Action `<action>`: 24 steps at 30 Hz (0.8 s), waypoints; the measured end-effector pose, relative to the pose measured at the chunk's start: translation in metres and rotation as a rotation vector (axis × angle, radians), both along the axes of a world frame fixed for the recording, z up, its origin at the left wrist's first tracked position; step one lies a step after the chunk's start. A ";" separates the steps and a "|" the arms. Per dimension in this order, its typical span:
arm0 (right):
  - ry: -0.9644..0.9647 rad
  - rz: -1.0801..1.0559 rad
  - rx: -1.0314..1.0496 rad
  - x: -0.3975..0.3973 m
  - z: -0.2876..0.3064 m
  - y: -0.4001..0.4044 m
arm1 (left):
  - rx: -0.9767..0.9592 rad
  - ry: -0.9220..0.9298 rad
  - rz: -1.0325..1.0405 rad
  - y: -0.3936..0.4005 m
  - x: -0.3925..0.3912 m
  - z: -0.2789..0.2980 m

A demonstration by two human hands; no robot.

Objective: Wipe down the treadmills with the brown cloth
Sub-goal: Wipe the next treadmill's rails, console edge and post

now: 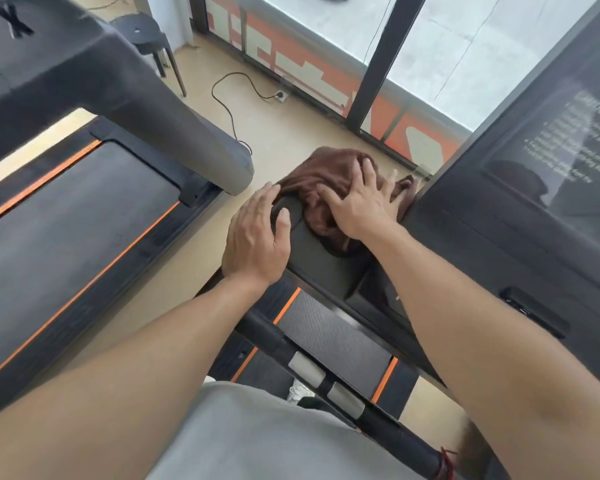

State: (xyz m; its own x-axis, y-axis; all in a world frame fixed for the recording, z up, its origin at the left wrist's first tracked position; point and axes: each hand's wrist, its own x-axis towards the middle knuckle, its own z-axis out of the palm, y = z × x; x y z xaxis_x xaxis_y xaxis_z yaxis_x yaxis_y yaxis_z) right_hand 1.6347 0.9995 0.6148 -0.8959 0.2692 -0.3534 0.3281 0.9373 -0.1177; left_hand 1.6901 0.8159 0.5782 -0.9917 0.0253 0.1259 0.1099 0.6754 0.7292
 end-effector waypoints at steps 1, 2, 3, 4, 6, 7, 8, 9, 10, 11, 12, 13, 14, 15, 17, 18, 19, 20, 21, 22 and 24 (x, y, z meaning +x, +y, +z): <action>-0.019 -0.067 -0.044 -0.010 0.004 0.002 | 0.003 0.000 0.003 0.000 0.000 0.000; -0.029 -0.119 -0.083 -0.017 0.006 0.002 | 0.005 0.002 0.005 0.000 0.000 -0.001; -0.029 -0.142 -0.099 -0.020 0.008 0.001 | 0.005 0.005 0.008 0.000 0.000 -0.001; -0.023 -0.139 -0.086 -0.018 0.010 -0.001 | 0.002 0.006 0.009 0.000 -0.001 -0.001; -0.009 -0.051 -0.008 0.002 0.014 -0.003 | -0.019 -0.005 0.001 0.000 -0.002 -0.001; -0.005 0.035 0.049 0.018 0.015 -0.004 | -0.034 -0.015 -0.008 0.000 -0.002 -0.001; -0.012 0.135 0.098 0.036 0.017 -0.004 | -0.055 -0.022 -0.015 0.000 -0.002 0.000; -0.026 0.233 0.135 0.053 0.020 -0.004 | -0.072 -0.028 -0.023 0.000 -0.003 0.000; -0.045 0.297 0.144 0.069 0.024 -0.005 | -0.079 -0.034 -0.033 0.000 -0.003 0.000; -0.067 0.307 0.120 0.084 0.029 -0.007 | -0.082 -0.039 -0.040 0.000 -0.002 0.000; -0.102 0.300 0.094 0.097 0.033 -0.012 | -0.084 -0.042 -0.043 -0.001 -0.001 0.000; -0.129 0.301 0.090 0.112 0.033 -0.017 | -0.080 -0.044 -0.042 0.000 -0.001 0.000; -0.132 0.319 0.118 0.128 0.030 -0.023 | -0.073 -0.043 -0.042 0.000 0.000 0.000; -0.116 0.342 0.159 0.144 0.024 -0.030 | -0.067 -0.037 -0.043 0.000 -0.001 0.000; -0.060 0.337 0.218 0.171 0.013 -0.041 | -0.056 -0.027 -0.042 -0.001 -0.001 -0.001; -0.036 0.322 0.216 0.180 0.007 -0.044 | -0.049 -0.026 -0.043 -0.002 -0.002 -0.001; -0.017 0.305 0.219 0.184 0.003 -0.045 | -0.040 -0.025 -0.046 -0.002 -0.002 -0.001; -0.014 0.297 0.219 0.183 0.002 -0.045 | -0.031 -0.020 -0.050 -0.002 -0.001 -0.001; -0.006 0.296 0.213 0.178 0.002 -0.044 | -0.023 -0.013 -0.054 -0.003 0.000 0.000; -0.002 0.294 0.213 0.170 0.004 -0.041 | -0.017 -0.007 -0.058 -0.003 0.000 0.000; -0.042 0.267 0.176 0.146 0.011 -0.026 | -0.005 -0.011 -0.057 -0.004 0.000 0.000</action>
State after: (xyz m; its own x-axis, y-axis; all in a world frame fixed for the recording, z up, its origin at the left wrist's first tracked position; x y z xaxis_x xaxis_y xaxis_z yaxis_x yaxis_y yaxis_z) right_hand 1.7805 0.9740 0.6257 -0.9287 0.0874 -0.3603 0.0694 0.9956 0.0627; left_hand 1.6902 0.8116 0.5779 -0.9900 0.0822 0.1150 0.1403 0.6721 0.7271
